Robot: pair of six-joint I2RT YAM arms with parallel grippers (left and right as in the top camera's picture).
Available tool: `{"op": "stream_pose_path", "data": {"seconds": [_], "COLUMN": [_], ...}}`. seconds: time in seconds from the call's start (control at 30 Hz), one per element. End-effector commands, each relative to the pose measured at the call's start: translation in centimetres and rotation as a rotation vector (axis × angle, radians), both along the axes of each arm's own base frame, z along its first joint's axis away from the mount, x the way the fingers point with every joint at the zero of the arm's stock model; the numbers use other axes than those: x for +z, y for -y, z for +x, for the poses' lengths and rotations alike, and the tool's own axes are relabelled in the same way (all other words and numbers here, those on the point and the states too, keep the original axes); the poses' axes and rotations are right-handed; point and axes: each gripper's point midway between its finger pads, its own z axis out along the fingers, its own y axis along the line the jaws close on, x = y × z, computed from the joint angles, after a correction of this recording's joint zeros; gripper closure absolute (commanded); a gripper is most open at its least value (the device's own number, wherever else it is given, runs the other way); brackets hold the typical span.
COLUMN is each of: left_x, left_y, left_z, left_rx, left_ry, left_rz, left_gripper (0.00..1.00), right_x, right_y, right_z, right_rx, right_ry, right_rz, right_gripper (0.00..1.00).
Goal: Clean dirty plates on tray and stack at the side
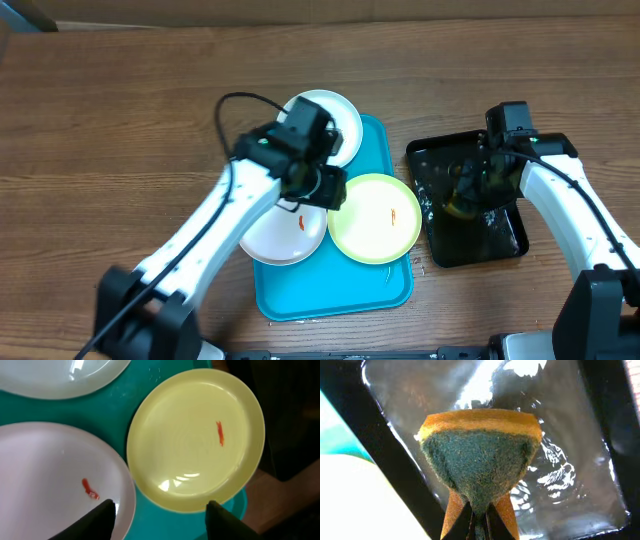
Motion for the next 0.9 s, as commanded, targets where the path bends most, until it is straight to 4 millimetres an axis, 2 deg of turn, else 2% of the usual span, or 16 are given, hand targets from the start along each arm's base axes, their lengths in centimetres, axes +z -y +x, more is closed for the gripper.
{"op": "stream_pose_path", "data": {"seconds": [0.0,0.27,0.33,0.4,0.5,0.67,0.8,0.87], "left_x": [-3.5,-9.4,-10.2,-10.8,-11.3,-12.0,-12.3,-12.4], "left_y": [0.9,1.1,1.3,1.4,1.3,0.8,-0.4,-1.3], "left_z": [0.9,1.0,1.3,1.5,1.4,1.4,1.0,1.0], "left_rx": [0.026,0.024,0.023,0.022,0.021,-0.01,-0.04,-0.033], "left_ry": [-0.041,-0.152,-0.153,-0.154,-0.164,-0.158,-0.157,-0.151], "left_rz": [0.041,0.099,0.098,0.099,0.109,0.143,0.205,0.256], "left_gripper": [0.44,0.5,0.53,0.56,0.66,0.73,0.93,0.96], "right_x": [1.3,1.3,1.3,1.3,1.3,1.2,1.2,1.3], "right_y": [-0.4,-0.4,-0.4,-0.4,-0.4,-0.4,-0.4,-0.8], "right_z": [0.8,0.5,0.5,0.5,0.4,0.1,-0.1,-0.1], "right_rx": [0.018,0.018,0.018,0.018,0.018,0.036,0.042,0.072], "right_ry": [0.05,0.037,0.037,0.037,0.031,0.022,0.016,0.021], "right_rz": [0.022,0.022,0.022,0.022,0.022,0.019,0.021,0.042], "right_gripper": [0.96,0.96,0.96,0.96,0.96,0.96,0.96,0.96]}}
